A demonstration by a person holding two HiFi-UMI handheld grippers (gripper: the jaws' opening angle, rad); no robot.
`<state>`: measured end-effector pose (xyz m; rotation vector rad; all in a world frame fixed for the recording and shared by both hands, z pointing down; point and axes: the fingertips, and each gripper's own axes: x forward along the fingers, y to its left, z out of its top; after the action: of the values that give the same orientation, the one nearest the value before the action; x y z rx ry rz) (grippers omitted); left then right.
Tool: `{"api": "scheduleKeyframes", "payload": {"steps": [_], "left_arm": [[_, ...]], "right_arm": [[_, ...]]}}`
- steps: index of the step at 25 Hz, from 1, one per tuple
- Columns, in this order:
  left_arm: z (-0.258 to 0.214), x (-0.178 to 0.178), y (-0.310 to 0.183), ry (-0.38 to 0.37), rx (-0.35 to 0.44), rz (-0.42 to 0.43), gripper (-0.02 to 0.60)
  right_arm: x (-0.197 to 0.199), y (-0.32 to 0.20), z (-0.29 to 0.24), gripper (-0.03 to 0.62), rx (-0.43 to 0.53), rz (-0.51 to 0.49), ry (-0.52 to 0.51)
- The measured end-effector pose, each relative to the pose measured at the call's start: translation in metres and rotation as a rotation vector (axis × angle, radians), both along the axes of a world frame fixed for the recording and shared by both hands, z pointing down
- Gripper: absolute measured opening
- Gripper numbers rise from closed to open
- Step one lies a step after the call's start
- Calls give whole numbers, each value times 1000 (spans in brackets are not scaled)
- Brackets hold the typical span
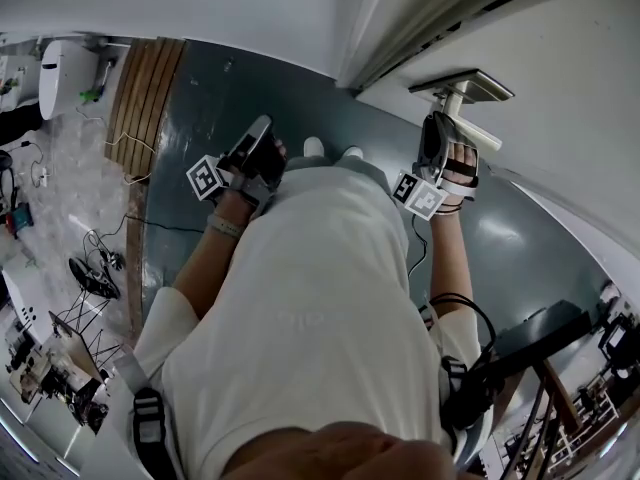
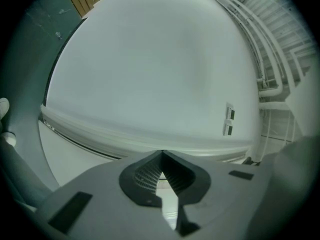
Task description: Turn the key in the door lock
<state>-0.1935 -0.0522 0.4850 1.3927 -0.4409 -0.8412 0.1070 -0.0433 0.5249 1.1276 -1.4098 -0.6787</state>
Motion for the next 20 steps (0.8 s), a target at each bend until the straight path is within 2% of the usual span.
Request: {"api": "scheduleKeyframes", "payload": {"steps": [8,14,18,20], "left_arm": [[-2,-4,1,11,-3,-7,8],[-3,-1,6,17,-13,12,8],[0,3,6,14,-19,24,8],[1,5,7,9,-17,33,8]], "right_arm": [[17,-6,-1,83,102,94,37],[23,-12,-6,83,150,109,65],[25,-12,-8,83,177,131,6],[26,-13,-12,83,190,164,-80]]}}
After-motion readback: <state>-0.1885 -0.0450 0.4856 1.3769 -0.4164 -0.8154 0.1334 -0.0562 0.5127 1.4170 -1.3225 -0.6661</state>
